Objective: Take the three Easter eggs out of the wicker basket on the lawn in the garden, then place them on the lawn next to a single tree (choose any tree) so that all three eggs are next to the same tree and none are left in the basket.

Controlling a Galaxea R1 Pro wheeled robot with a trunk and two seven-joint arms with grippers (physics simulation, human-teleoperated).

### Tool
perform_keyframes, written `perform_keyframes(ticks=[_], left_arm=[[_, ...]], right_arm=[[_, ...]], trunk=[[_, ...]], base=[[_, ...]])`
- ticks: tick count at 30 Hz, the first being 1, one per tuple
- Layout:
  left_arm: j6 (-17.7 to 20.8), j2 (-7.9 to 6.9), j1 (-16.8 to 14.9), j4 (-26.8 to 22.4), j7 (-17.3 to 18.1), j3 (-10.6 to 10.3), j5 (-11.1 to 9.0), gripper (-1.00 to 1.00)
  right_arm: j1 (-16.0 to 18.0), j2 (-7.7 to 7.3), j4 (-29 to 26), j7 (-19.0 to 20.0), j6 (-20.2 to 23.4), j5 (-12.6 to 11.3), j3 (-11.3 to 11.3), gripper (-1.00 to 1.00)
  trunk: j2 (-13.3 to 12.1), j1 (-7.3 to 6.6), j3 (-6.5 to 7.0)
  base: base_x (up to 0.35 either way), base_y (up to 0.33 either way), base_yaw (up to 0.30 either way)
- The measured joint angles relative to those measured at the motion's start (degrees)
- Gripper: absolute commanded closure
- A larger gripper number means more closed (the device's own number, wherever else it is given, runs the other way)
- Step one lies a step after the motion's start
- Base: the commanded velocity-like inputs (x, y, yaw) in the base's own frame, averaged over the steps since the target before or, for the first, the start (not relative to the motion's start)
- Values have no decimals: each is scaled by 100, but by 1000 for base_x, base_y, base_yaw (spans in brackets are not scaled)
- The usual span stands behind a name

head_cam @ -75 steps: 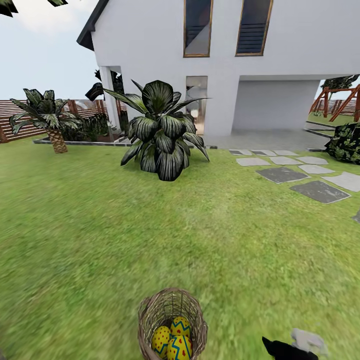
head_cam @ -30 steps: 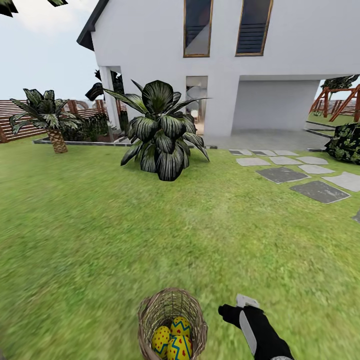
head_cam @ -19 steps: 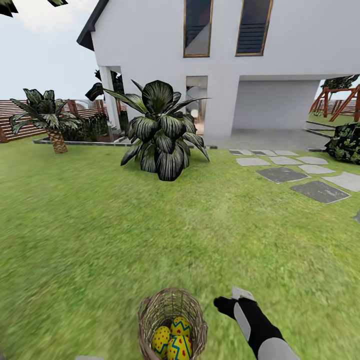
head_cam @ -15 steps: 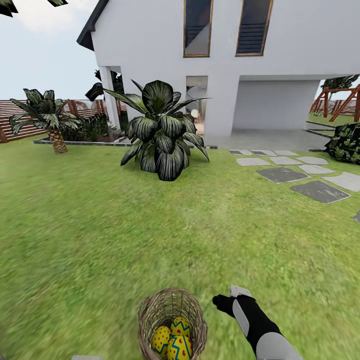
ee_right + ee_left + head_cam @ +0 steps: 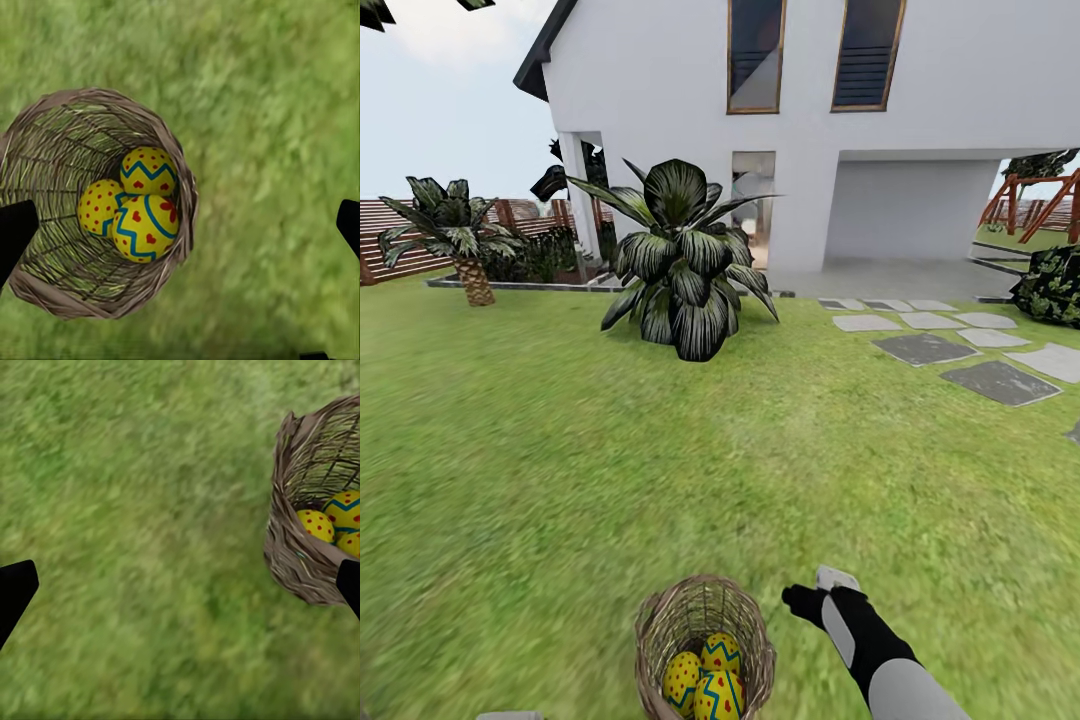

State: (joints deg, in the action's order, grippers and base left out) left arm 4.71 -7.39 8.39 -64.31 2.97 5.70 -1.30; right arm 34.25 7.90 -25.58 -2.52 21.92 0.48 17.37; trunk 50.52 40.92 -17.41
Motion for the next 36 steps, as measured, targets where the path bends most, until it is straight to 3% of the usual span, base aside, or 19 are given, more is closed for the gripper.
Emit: perform_keyframes(ticks=[11,36], left_arm=[[185,0,3,-10,5,8,-9,-100],[1144,1,-13,-152,9,18,-6,-100]], right_arm=[[-2,12,79,8,-263,3,-22,-100],[-33,-14,92,11,-655,-87,43,-100]], trunk=[[442,242,-198],[1445,791,-659]], base=[[0,0,0],[0,0,67]])
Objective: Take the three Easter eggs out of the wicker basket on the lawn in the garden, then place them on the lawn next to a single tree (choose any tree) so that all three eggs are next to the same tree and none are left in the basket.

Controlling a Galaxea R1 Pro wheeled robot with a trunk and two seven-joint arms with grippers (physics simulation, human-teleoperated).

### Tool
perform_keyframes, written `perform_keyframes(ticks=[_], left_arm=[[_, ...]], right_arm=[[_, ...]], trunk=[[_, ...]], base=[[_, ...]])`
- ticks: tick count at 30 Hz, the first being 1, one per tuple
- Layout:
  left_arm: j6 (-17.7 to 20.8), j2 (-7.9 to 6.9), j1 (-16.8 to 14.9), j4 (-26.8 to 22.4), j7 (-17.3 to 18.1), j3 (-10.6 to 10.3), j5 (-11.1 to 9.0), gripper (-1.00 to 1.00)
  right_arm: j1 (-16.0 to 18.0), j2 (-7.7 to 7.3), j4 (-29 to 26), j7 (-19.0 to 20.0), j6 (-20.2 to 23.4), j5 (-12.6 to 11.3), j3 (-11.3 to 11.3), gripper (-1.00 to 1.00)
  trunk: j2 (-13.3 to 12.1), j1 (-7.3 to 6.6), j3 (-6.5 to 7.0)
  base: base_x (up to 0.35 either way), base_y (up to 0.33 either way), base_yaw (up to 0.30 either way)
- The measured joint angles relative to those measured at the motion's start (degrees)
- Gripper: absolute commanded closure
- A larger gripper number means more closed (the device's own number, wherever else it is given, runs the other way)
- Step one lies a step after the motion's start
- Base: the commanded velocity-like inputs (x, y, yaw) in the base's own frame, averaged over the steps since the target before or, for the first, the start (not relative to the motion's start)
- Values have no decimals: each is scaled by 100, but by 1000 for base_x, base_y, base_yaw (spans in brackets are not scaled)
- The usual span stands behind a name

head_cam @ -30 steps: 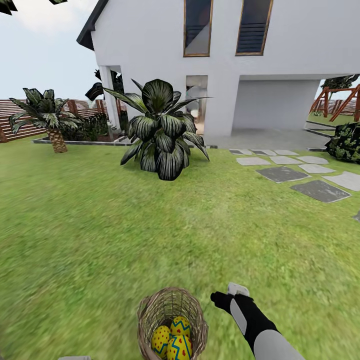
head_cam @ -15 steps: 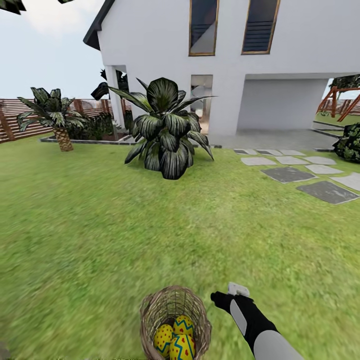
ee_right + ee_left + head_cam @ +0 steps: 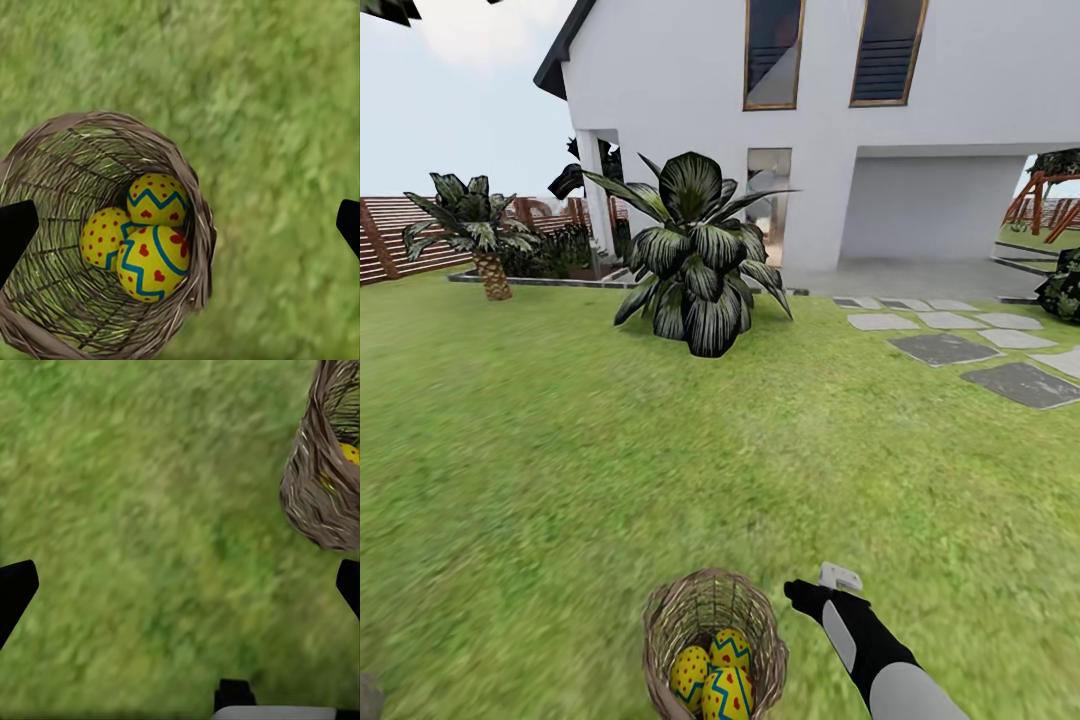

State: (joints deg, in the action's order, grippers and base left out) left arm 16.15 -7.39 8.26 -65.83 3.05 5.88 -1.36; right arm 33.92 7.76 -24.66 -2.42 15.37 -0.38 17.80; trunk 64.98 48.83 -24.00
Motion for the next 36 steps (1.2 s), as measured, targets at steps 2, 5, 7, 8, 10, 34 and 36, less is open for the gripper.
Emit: perform_keyframes(ticks=[2,5,7,8,10,34,36], left_arm=[[94,0,0,-30,-3,0,19,-100],[139,-1,-1,-38,-3,-1,30,-100],[150,-1,-1,-39,-2,-1,30,-100],[157,-1,-1,-43,-1,1,28,-100],[162,-1,-1,-45,-1,4,25,-100],[169,-1,-1,-58,1,8,0,-100],[169,-1,-1,-58,1,8,-1,-100]], right_arm=[[-7,-6,0,3,-89,-6,2,-100],[-9,2,4,1,-221,-7,0,-100],[-9,8,17,1,-261,-5,-3,-100],[-9,12,39,0,-286,-4,-7,-100],[-10,14,65,0,-303,-2,-9,-100],[-10,18,200,9,-340,3,-20,-100],[-10,18,201,9,-340,3,-21,-100]], trunk=[[80,44,-36],[201,110,-90],[281,154,-126],[321,176,-144],[401,220,-180],[1364,747,-618],[1445,791,-659]], base=[[0,0,0],[0,0,0],[0,0,0],[0,0,0],[0,0,0],[0,0,36],[0,0,217]])
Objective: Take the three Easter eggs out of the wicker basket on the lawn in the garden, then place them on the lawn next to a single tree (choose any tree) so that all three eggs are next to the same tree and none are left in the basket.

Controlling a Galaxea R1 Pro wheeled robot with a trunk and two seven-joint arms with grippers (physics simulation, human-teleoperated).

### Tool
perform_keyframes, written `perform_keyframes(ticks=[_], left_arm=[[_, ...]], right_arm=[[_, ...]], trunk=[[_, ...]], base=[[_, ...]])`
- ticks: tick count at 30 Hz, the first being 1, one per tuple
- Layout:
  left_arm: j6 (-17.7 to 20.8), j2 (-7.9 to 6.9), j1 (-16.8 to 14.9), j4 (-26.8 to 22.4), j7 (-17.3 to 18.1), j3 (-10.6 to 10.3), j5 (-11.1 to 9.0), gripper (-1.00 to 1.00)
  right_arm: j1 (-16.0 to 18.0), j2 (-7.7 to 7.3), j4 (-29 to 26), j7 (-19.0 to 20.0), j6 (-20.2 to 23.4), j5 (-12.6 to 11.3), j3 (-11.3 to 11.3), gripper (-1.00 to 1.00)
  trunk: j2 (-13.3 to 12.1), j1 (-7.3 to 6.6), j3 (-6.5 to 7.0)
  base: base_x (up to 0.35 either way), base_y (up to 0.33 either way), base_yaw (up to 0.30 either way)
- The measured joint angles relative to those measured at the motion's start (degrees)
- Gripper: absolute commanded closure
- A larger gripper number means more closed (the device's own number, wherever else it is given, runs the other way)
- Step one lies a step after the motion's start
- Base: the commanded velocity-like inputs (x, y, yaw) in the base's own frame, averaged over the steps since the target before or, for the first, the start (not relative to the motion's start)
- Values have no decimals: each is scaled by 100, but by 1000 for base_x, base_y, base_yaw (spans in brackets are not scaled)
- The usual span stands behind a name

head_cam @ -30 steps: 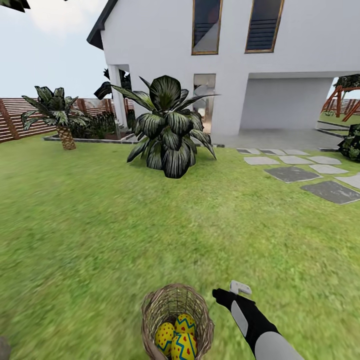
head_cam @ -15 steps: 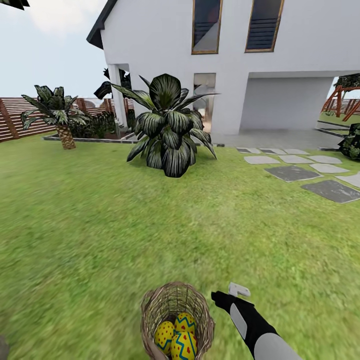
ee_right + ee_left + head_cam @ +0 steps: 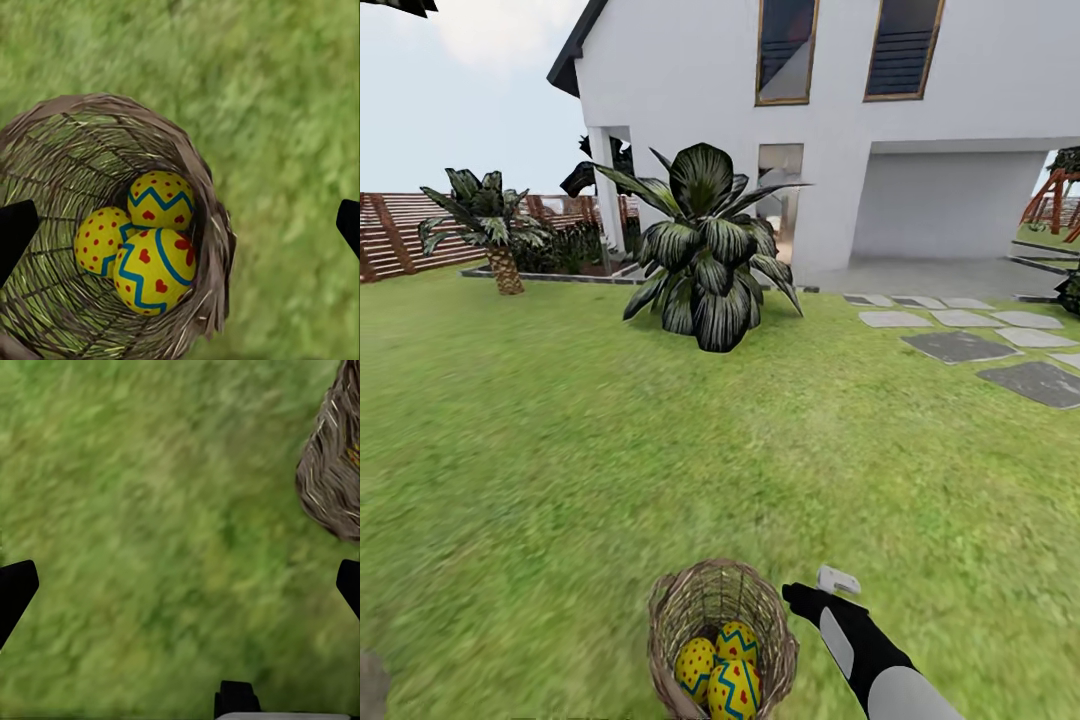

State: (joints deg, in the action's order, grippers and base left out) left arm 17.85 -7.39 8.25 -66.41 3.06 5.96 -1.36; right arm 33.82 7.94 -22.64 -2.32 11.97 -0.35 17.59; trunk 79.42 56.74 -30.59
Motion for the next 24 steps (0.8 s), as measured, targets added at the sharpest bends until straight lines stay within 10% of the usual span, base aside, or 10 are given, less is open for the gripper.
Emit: perform_keyframes(ticks=[24], left_arm=[[0,0,0,8,-1,0,16,-100]], right_arm=[[-6,-52,-5,31,8,-2,26,-100]], trunk=[[963,527,-457]], base=[[0,0,60]])
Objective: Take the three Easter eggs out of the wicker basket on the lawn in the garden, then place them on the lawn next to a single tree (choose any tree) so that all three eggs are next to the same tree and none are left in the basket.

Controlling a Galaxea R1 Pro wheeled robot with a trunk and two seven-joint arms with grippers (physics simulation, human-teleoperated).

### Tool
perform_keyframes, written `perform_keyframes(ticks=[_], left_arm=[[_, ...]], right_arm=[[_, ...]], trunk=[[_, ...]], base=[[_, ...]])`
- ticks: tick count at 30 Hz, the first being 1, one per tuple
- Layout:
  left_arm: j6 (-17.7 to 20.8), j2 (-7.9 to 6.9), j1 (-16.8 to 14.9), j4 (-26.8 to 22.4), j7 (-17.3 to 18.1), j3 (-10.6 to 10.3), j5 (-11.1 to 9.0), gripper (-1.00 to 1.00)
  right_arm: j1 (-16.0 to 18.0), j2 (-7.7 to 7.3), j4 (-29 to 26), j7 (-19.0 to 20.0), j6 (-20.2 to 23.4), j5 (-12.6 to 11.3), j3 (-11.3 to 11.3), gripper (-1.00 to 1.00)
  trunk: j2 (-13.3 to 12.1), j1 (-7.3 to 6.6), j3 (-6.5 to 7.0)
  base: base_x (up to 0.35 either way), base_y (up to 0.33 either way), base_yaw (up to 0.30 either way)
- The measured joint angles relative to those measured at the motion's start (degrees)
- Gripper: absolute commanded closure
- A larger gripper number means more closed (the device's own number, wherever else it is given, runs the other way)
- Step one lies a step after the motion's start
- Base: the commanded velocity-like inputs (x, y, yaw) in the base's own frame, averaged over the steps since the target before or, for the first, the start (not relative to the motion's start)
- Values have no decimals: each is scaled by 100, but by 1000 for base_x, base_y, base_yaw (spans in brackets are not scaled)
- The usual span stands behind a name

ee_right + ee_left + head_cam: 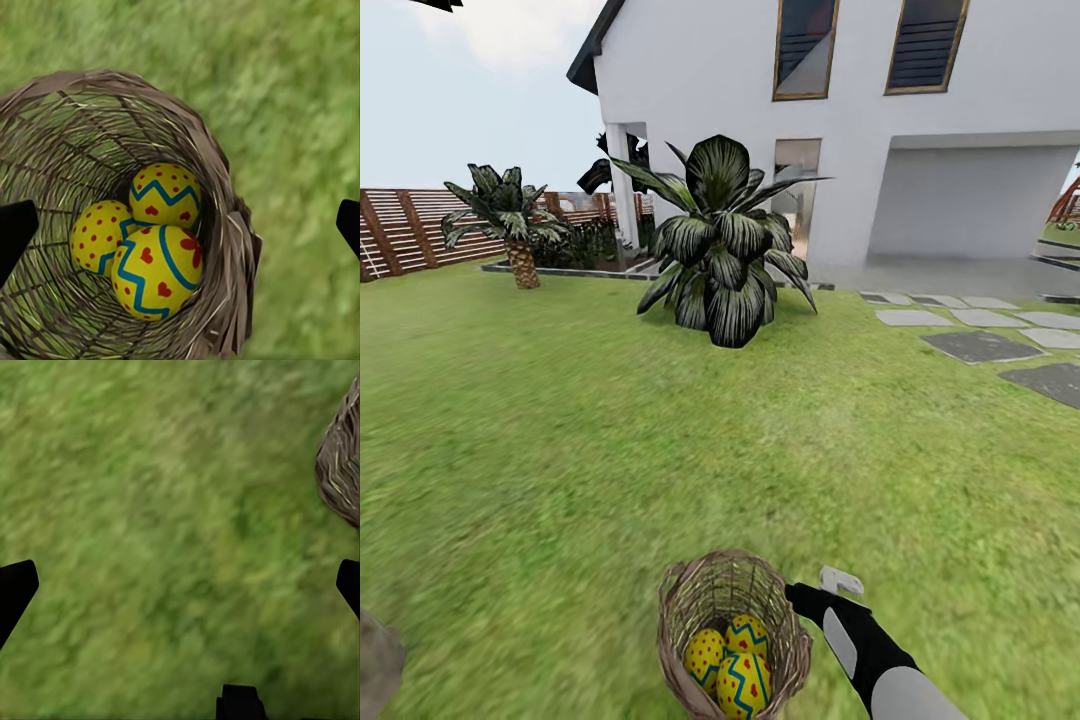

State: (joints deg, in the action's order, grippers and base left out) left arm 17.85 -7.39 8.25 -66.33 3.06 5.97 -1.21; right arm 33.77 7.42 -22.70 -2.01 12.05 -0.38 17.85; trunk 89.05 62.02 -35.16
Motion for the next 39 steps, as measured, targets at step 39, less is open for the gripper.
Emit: perform_keyframes(ticks=[39], left_arm=[[0,0,0,27,0,0,12,-100]], right_arm=[[-20,-266,315,-21,231,9,360,-100]], trunk=[[884,484,-396]], base=[[0,0,0]])
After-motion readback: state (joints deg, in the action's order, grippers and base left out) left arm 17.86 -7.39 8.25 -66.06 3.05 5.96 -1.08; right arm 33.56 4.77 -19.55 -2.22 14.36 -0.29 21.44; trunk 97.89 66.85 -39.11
